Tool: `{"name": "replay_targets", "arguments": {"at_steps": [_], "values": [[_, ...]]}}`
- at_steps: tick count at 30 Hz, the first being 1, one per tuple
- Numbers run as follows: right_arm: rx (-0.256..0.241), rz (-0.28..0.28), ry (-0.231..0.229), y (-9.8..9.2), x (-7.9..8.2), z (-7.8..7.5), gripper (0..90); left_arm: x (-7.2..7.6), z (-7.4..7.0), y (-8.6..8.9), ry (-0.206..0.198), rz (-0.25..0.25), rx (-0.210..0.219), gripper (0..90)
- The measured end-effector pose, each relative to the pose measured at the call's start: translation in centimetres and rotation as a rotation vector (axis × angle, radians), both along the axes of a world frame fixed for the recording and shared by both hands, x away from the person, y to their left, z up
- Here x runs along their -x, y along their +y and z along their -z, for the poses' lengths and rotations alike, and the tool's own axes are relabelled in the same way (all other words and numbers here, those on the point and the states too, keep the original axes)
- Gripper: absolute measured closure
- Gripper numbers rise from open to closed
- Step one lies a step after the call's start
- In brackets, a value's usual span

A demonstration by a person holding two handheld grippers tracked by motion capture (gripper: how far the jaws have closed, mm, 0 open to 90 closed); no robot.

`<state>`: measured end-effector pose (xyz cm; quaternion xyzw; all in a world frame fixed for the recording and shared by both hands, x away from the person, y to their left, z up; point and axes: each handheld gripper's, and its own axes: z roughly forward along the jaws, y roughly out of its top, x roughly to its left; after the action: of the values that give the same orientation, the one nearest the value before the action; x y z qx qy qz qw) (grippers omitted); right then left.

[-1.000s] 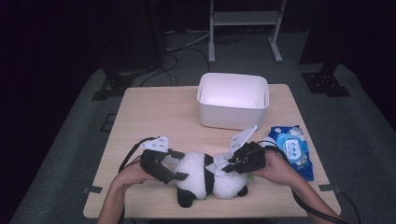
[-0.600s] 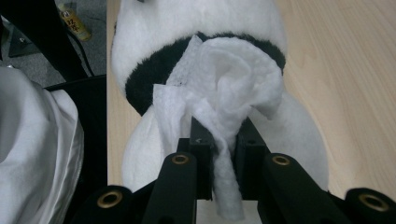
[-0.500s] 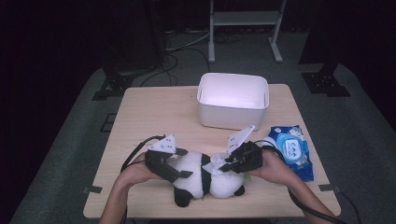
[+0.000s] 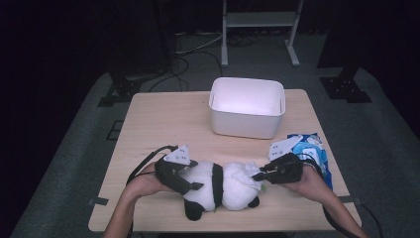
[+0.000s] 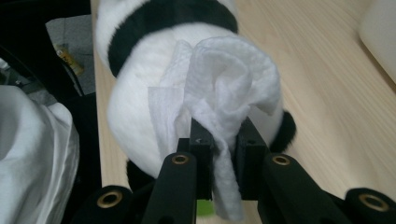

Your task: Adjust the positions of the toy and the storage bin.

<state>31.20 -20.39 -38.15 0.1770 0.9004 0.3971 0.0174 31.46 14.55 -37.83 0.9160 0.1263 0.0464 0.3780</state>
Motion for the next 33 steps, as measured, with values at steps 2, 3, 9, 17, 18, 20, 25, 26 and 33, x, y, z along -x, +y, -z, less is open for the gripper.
{"name": "replay_targets", "arguments": {"at_steps": [2,3,9,17,18,20,25,26,33], "values": [[-0.001,0.020,0.006,-0.8,0.1,0.4,79.7,-0.1,0.0,0.1,-0.004,-0.002,-0.021,24.7],[-0.004,0.030,0.009,-1.3,0.1,0.7,79.7,-0.1,0.0,0.2,-0.002,-0.002,-0.024,24.7],[-0.008,0.076,0.048,-3.4,0.1,2.6,79.7,-0.2,0.3,0.7,0.016,-0.019,-0.028,24.7],[-0.004,0.061,0.089,-3.0,-0.2,4.3,79.7,-0.4,0.8,1.5,0.035,-0.025,0.011,24.7],[-0.008,0.050,0.095,-2.6,-0.2,4.5,79.7,-0.5,0.9,1.6,0.038,-0.026,0.017,24.7],[-0.026,0.039,0.107,-2.0,-0.4,4.6,79.8,-0.5,1.0,1.8,0.042,-0.027,0.030,24.7],[-0.093,0.009,0.123,-1.0,-0.9,4.2,81.0,-0.4,1.6,2.9,0.049,-0.040,0.071,24.6],[-0.100,0.007,0.124,-0.9,-1.0,4.0,81.3,-0.4,1.7,3.1,0.050,-0.043,0.084,24.6],[-0.118,-0.032,0.091,0.3,-1.2,1.5,81.7,-0.5,2.4,4.2,0.059,-0.060,0.162,23.6]]}}
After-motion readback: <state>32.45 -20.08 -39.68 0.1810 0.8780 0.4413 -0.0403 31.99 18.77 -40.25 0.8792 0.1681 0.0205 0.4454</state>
